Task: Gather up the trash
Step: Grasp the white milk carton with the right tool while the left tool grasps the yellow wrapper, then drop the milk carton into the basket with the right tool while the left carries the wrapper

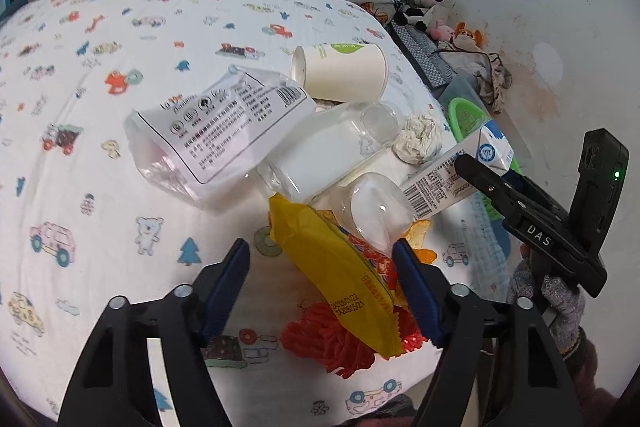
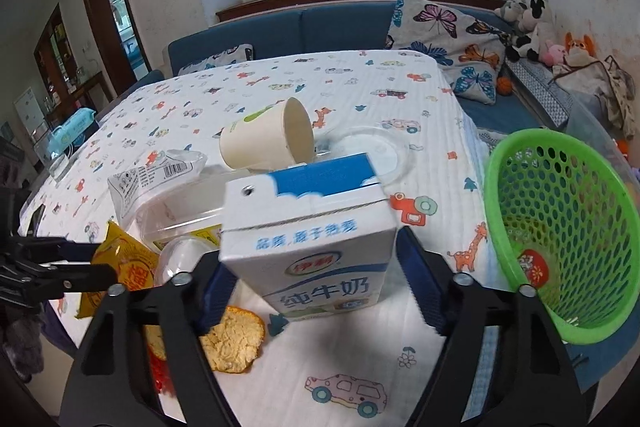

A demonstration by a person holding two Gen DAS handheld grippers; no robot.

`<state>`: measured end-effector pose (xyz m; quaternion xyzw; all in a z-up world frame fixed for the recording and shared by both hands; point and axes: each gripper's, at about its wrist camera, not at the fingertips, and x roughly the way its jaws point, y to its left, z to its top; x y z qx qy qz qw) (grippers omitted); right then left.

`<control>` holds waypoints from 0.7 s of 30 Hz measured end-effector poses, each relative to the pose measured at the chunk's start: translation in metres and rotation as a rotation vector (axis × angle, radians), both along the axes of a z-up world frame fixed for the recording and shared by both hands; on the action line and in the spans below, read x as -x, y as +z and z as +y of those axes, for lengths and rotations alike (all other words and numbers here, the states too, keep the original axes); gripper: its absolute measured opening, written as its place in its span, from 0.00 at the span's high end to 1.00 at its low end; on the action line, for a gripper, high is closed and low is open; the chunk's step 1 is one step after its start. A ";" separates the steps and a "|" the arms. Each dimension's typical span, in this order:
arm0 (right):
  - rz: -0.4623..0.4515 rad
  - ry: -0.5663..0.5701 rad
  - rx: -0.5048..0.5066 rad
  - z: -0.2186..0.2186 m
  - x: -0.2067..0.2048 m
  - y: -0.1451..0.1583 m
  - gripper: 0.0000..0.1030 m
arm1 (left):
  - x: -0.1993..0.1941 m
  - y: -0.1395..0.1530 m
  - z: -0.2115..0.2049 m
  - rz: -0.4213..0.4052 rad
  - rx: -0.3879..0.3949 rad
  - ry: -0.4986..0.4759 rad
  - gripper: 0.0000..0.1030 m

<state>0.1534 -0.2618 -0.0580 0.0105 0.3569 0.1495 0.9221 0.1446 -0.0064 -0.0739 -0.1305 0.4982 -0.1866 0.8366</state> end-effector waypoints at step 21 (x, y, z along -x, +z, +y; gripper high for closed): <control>-0.084 -0.033 -0.011 -0.011 0.025 0.034 0.36 | 0.011 0.014 0.014 -0.059 -0.033 0.006 0.88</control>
